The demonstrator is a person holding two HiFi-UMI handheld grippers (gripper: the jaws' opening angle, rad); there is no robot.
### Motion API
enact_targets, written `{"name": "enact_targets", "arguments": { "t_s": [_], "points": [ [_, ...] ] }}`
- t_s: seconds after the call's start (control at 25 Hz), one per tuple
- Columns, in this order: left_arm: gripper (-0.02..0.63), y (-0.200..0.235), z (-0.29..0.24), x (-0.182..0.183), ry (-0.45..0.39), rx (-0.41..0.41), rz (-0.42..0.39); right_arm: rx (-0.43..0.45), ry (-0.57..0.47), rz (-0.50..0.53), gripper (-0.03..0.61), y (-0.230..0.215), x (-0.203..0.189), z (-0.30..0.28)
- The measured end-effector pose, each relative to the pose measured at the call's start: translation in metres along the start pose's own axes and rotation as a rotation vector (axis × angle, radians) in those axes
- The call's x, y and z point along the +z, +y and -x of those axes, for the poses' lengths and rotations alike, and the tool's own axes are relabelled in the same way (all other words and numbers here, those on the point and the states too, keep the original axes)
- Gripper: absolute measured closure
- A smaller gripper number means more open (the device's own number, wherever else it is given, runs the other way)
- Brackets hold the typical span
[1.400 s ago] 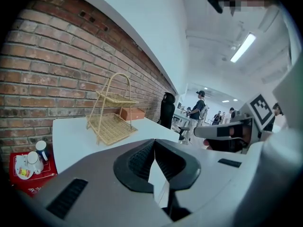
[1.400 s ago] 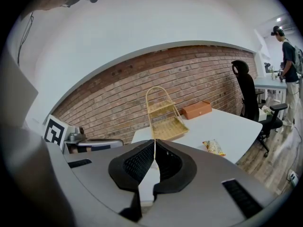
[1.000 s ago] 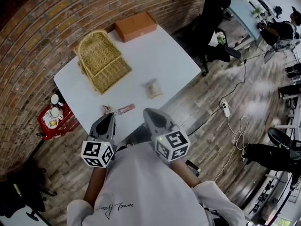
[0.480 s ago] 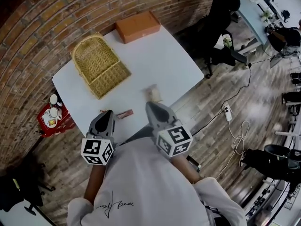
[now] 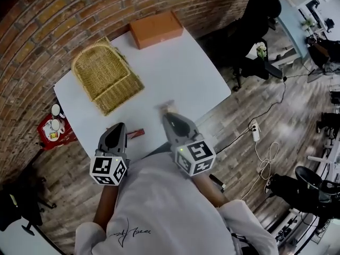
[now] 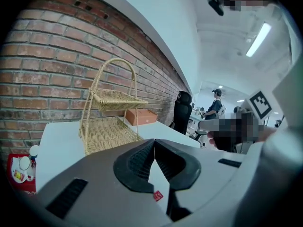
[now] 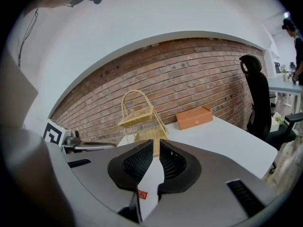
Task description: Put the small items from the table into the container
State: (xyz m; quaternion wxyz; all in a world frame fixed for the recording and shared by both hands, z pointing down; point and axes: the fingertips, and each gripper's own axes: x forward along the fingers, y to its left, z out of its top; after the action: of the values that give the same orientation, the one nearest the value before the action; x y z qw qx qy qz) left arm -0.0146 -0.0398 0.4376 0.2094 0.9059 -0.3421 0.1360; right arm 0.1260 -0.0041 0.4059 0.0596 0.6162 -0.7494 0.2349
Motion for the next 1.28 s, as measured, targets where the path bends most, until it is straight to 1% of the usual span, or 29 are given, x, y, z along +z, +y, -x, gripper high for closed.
{"name": "enact_targets", "arguments": {
  "t_s": [0.2, 0.36, 0.48, 0.56, 0.6, 0.72, 0.88, 0.96, 1.04, 1.28],
  "points": [
    [0.604, -0.012, -0.011, -0.001, -0.012, 0.005, 0.01, 0.013, 0.02, -0.008, 0.555, -0.016, -0.008, -0.008],
    [0.604, -0.013, -0.007, -0.004, -0.009, 0.03, 0.001, 0.015, 0.041, -0.01, 0.555, -0.019, -0.016, -0.011],
    [0.604, -0.016, -0.009, -0.005, -0.001, 0.011, 0.015, 0.01, 0.06, -0.012, 0.554, -0.021, -0.022, -0.014],
    [0.604, -0.022, -0.013, -0.003, -0.005, -0.012, 0.01, 0.005, 0.072, -0.01, 0.551, -0.024, -0.025, -0.017],
    [0.604, -0.025, -0.016, -0.001, -0.006, -0.022, 0.004, 0.003, 0.08, -0.013, 0.544, -0.026, -0.028, -0.019],
    [0.604, -0.03, -0.019, 0.002, -0.003, -0.039, -0.012, -0.007, 0.107, -0.028, 0.476, -0.031, -0.037, -0.024],
    [0.604, -0.029, -0.021, 0.0, 0.006, -0.038, -0.014, -0.035, 0.133, -0.031, 0.457, -0.044, -0.048, -0.027],
    [0.604, -0.028, -0.021, 0.0, 0.01, -0.035, -0.013, -0.035, 0.153, -0.032, 0.445, -0.048, -0.054, -0.03],
    [0.604, -0.026, -0.02, -0.001, 0.017, -0.033, -0.014, -0.027, 0.179, -0.032, 0.418, -0.05, -0.061, -0.032],
    [0.604, -0.022, -0.018, -0.005, 0.033, -0.022, -0.007, -0.05, 0.232, -0.016, 0.391, -0.063, -0.08, -0.039]
  ]
}}
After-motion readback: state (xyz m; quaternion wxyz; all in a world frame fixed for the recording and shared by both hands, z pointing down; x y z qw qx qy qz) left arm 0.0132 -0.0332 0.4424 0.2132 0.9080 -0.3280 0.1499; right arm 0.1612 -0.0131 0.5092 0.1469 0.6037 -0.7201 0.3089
